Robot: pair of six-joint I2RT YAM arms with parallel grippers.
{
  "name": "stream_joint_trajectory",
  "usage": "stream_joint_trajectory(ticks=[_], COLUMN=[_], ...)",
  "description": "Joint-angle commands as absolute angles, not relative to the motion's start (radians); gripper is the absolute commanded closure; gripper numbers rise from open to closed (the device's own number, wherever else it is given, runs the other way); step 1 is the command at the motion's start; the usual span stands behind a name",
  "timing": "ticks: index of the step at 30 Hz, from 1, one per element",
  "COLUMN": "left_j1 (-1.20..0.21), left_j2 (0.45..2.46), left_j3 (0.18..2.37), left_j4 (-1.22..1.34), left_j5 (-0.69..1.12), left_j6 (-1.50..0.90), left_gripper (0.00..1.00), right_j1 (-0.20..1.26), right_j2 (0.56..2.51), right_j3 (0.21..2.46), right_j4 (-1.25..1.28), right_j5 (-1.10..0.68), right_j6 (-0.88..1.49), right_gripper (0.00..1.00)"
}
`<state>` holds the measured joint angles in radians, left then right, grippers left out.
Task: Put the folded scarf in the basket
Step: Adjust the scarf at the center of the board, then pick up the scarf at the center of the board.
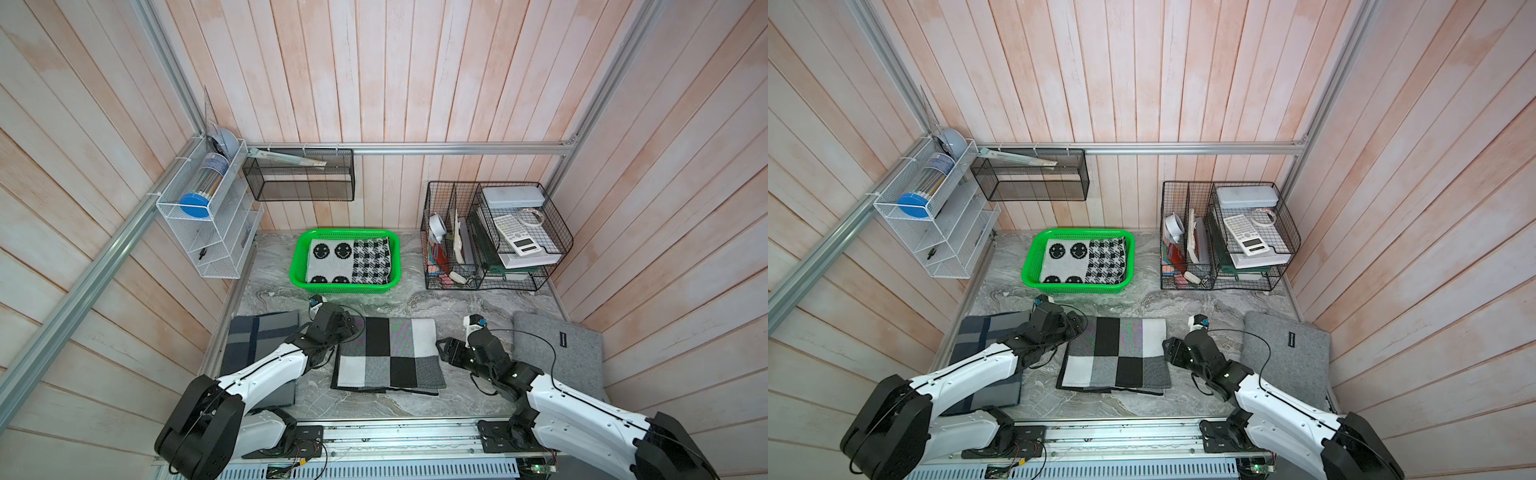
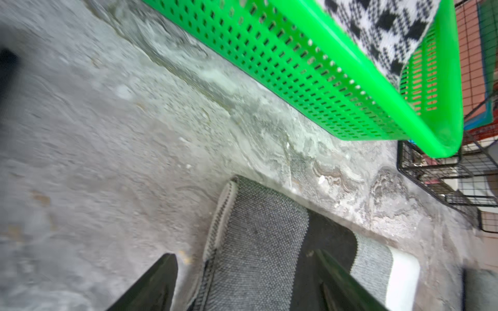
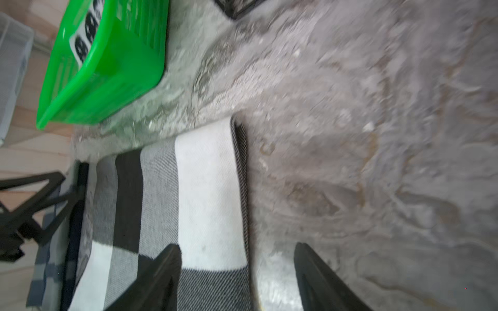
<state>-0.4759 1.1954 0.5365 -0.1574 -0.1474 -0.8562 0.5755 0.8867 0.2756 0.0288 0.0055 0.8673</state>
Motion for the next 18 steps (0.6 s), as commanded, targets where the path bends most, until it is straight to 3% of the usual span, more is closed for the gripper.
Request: stream_joint_trajectory(ticks=[1,12,18], left_j1=[-0.457,-0.457,-0.457], left_j2=[1.165,1.258,1.286], left_j3=[0.513,0.482,0.481], left_j4=[-0.244,-0.158,-0.164], left_j5=[-0.158,-0.008,-0.021], left_j6=[-0.81,-0.813,-0.809], left_gripper=[0.15,0.16,0.19], right_j1=[0.48,0.45,0.451], right_j2=[0.901,1.213,1.345], right_j3=[0.282,0.403,0.457], right_j4=[0.086,0.163,0.141], right_j5=[-0.136,-0.284,-0.323], right_j6=[0.802,0.761,0.733], right_gripper=[0.27,0.27,0.28])
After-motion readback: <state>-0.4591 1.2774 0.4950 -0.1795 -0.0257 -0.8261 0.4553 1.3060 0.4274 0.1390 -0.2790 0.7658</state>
